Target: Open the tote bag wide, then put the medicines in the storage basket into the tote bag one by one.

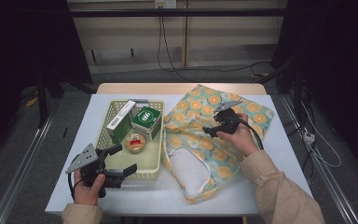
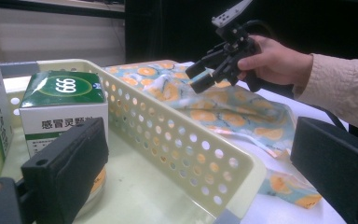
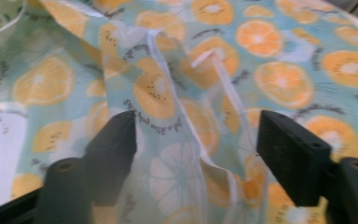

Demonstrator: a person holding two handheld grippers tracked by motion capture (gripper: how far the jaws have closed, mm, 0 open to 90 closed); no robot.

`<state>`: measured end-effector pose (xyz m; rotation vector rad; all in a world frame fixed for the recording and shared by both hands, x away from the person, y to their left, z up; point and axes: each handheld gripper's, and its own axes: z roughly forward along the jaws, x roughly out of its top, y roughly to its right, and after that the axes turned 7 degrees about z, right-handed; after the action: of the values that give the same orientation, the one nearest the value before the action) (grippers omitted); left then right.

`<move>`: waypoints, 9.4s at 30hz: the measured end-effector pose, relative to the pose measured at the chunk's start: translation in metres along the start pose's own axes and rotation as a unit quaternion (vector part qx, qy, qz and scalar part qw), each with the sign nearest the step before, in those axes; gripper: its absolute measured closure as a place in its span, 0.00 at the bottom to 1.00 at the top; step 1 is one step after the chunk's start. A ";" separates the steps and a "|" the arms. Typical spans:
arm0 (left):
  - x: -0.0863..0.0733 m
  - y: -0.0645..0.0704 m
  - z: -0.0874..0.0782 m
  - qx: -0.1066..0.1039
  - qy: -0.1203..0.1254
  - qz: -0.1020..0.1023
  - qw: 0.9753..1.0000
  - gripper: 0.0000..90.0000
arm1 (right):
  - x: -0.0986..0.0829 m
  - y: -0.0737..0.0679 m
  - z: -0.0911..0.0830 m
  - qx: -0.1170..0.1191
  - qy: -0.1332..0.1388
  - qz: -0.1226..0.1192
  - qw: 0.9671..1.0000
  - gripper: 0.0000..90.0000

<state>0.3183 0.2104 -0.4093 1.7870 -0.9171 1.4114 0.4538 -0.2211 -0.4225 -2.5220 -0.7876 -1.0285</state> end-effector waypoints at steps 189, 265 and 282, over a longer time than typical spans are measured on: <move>0.002 -0.080 0.112 0.075 -0.300 0.031 0.950 0.07 | 0.043 0.041 -0.042 0.009 0.011 0.071 0.997 0.99; 0.100 -0.034 0.127 0.037 -0.253 -0.016 0.967 0.22 | 0.037 0.039 -0.037 0.016 0.007 0.071 0.997 0.99; 0.094 0.008 0.192 -0.026 -0.247 0.005 0.969 0.22 | 0.037 0.039 -0.037 0.019 0.005 0.070 0.997 0.99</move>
<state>0.4243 0.0333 -0.3526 2.1377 -1.1995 0.9448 0.4786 -0.2556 -0.3730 -2.4982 -0.6132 -0.9693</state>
